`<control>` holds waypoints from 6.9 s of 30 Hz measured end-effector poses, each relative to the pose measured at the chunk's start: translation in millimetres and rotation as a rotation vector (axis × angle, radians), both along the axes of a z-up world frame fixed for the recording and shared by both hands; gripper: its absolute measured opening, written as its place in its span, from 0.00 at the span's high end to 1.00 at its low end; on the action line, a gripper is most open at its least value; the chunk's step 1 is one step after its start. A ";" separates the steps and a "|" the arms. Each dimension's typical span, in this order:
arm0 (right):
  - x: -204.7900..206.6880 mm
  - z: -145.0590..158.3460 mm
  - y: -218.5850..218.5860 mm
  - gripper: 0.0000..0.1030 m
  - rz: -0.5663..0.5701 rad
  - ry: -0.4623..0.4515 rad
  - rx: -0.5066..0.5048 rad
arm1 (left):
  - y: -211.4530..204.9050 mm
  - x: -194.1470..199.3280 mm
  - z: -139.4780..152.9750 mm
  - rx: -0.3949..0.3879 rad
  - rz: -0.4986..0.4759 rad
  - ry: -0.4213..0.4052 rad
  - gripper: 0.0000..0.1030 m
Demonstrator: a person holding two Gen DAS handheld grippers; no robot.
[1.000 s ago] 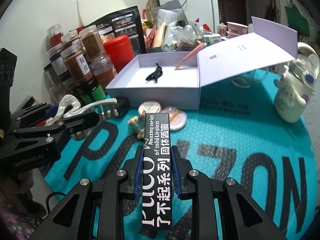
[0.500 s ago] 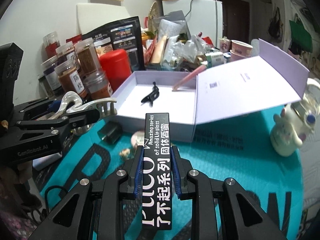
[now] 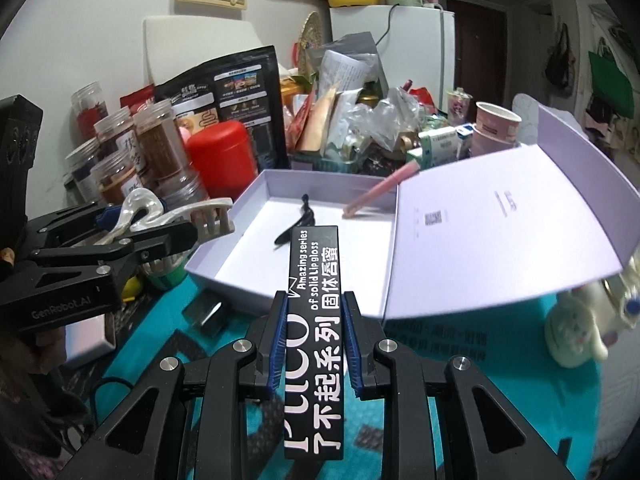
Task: Organize rigid objects
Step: 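Move both grippers with PUCO box and white clip toward the lavender box, then drop the PUCO box from the right gripper while left gripper releases white clip, then withdraw both grippers from the lavender box back over the table, then grasp the dark square case with the left gripper while right gripper grasps gold clip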
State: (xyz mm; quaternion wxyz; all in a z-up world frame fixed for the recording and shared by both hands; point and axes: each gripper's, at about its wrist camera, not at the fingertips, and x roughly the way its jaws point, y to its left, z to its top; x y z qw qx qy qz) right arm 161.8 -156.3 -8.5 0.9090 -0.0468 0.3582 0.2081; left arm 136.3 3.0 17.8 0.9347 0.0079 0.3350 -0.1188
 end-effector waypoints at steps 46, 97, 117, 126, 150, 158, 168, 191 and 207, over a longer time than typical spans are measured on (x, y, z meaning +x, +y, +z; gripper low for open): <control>158.5 -51.9 22.7 0.75 -0.004 0.135 0.002 | 14.2 155.4 -58.8 0.007 0.061 0.133 0.48; 153.0 -45.8 30.3 0.70 -0.039 0.116 -0.095 | 5.3 167.6 -61.3 0.067 0.100 0.212 0.47; 114.4 -1.7 8.8 0.38 -0.090 0.035 -0.041 | 0.1 133.5 -18.5 0.089 0.096 0.156 0.34; 89.6 13.6 -4.2 0.34 -0.112 0.008 -0.042 | -5.5 115.4 -5.5 0.080 0.102 0.130 0.34; -11.7 25.8 -28.4 0.34 -0.140 -0.046 -0.041 | -29.7 31.6 10.5 0.061 0.044 0.087 0.34; -36.2 18.5 -28.5 0.34 -0.146 -0.033 -0.045 | -30.1 9.7 8.4 0.074 0.043 0.084 0.34; -57.8 5.1 -22.3 0.34 -0.132 -0.020 -0.042 | -20.6 -13.5 -5.6 0.070 0.053 0.106 0.34; -61.9 -41.7 6.3 0.34 -0.117 0.045 0.028 | 12.6 -24.4 -63.9 0.051 0.110 0.211 0.34; -32.1 -86.7 25.1 0.34 -0.064 0.163 0.069 | 40.7 -3.0 -114.9 -0.024 0.115 0.325 0.34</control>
